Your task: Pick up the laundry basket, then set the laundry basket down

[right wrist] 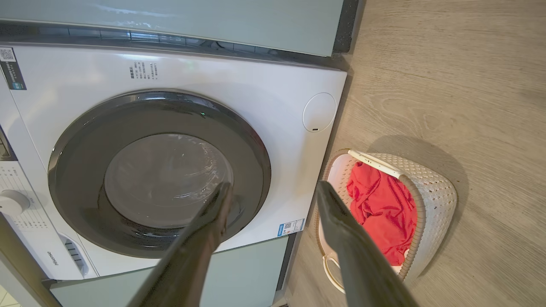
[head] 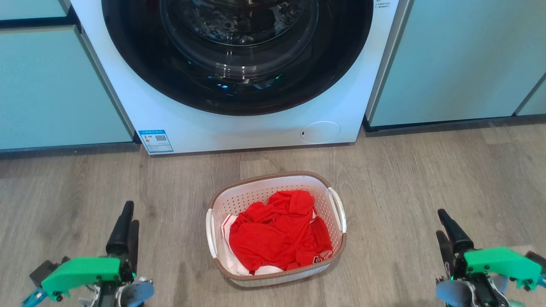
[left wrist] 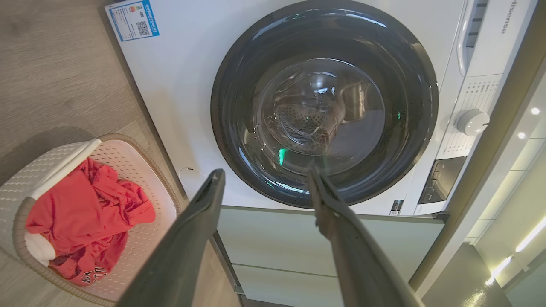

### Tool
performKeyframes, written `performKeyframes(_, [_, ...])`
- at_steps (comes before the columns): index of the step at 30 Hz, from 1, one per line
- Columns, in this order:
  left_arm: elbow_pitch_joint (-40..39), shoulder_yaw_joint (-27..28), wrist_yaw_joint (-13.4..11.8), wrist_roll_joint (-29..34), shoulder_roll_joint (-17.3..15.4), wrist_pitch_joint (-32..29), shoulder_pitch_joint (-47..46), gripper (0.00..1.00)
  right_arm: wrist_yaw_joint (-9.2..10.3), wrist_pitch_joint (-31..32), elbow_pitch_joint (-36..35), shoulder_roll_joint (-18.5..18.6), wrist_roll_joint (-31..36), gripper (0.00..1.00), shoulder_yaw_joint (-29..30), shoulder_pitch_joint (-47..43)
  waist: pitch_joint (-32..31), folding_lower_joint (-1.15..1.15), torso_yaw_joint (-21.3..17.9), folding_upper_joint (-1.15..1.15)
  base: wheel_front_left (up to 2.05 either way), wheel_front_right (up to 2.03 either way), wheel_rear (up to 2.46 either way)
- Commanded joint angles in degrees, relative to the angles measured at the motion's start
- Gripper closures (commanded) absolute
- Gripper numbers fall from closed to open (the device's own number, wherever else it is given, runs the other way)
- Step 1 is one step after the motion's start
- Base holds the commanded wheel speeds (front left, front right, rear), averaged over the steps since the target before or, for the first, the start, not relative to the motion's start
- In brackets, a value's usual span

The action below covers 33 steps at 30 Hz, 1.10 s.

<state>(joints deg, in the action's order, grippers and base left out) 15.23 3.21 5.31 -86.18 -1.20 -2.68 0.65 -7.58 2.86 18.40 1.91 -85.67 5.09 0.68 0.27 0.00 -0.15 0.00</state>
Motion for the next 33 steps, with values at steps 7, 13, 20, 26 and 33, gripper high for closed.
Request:
performKeyframes(7, [-4.42,-0.63,-1.65,5.62,-0.64,1.66,-2.56,0.00,0.02,-1.88,-3.68,0.40,6.69,0.00,-1.43,2.90,0.10,0.00,-0.03,0.00,0.00,0.00,0.00])
performKeyframes(13, [-5.73,-1.64,-2.66,11.15,-0.69,2.50,-2.67,0.00,0.02,-2.71,-4.63,0.43,11.23,0.00,-2.25,3.16,0.18,0.00,-0.06,0.00,0.00,0.00,0.00])
performKeyframes(20, [-7.14,-3.33,-4.08,19.13,-0.77,3.67,-2.73,0.00,0.03,-3.88,-6.04,0.47,17.26,0.00,-3.53,3.51,0.32,0.00,-0.19,0.00,0.00,0.00,0.00])
performKeyframes(26, [-7.86,-4.65,-5.08,25.84,-0.83,4.67,-2.64,0.00,0.03,-4.89,-7.08,0.51,22.87,0.00,-5.03,3.63,0.44,0.00,-0.27,0.00,0.00,0.00,0.00])
performKeyframes(33, [-8.36,-5.81,-6.10,32.52,-0.91,5.85,-2.00,0.00,0.04,-6.07,-7.95,0.55,28.91,0.00,-6.64,3.55,0.49,0.00,-0.28,0.00,0.00,0.00,0.00])
